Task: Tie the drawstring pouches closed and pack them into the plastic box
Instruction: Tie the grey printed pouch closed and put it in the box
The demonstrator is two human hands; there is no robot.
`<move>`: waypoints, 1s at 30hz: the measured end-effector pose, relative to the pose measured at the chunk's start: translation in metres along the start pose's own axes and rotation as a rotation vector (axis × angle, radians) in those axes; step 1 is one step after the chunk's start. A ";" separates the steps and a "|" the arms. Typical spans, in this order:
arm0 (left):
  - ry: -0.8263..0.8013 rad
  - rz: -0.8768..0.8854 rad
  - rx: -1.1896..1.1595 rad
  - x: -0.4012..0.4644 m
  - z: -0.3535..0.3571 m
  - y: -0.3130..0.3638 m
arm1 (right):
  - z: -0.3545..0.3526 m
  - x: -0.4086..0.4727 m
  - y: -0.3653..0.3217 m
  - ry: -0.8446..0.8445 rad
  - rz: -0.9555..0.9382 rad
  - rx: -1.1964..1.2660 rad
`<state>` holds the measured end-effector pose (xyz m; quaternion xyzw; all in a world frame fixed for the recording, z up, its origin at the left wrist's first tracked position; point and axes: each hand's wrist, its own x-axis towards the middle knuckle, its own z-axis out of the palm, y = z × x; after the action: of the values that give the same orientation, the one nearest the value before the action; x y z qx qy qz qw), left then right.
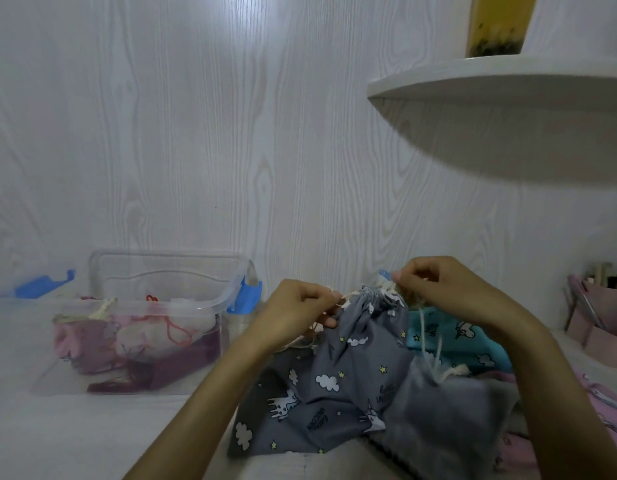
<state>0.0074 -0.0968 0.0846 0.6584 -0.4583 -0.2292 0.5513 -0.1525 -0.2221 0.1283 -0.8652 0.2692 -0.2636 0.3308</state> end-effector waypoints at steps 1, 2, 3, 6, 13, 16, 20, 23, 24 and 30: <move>-0.003 -0.001 0.041 0.000 0.000 0.000 | 0.005 0.001 -0.002 -0.010 0.013 0.048; -0.004 -0.005 0.079 -0.001 0.000 -0.001 | 0.010 0.002 -0.005 -0.027 0.027 0.078; -0.001 -0.013 0.109 -0.001 0.001 -0.003 | 0.016 0.003 -0.006 -0.046 0.033 0.083; -0.005 -0.097 0.122 0.000 0.001 -0.005 | 0.026 0.008 -0.004 -0.076 0.021 -0.010; -0.099 -0.131 0.064 0.000 0.002 -0.009 | 0.036 0.010 -0.001 -0.159 -0.018 -0.136; 0.013 -0.069 -0.033 0.004 0.005 -0.019 | 0.040 0.009 0.001 -0.255 0.016 -0.229; 0.023 -0.029 -0.046 0.006 0.010 -0.023 | 0.049 0.010 0.004 -0.305 0.069 -0.282; 0.031 -0.048 -0.070 0.010 0.008 -0.025 | 0.052 0.011 0.003 -0.274 0.116 -0.171; 0.024 -0.065 -0.077 0.011 0.008 -0.025 | 0.052 0.012 0.005 -0.262 0.121 -0.112; 0.076 -0.009 0.147 0.011 0.009 -0.023 | 0.056 0.012 0.008 -0.152 0.194 0.308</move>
<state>0.0134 -0.1113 0.0624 0.7072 -0.4499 -0.1723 0.5175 -0.1106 -0.2105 0.0900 -0.7918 0.2818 -0.2027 0.5026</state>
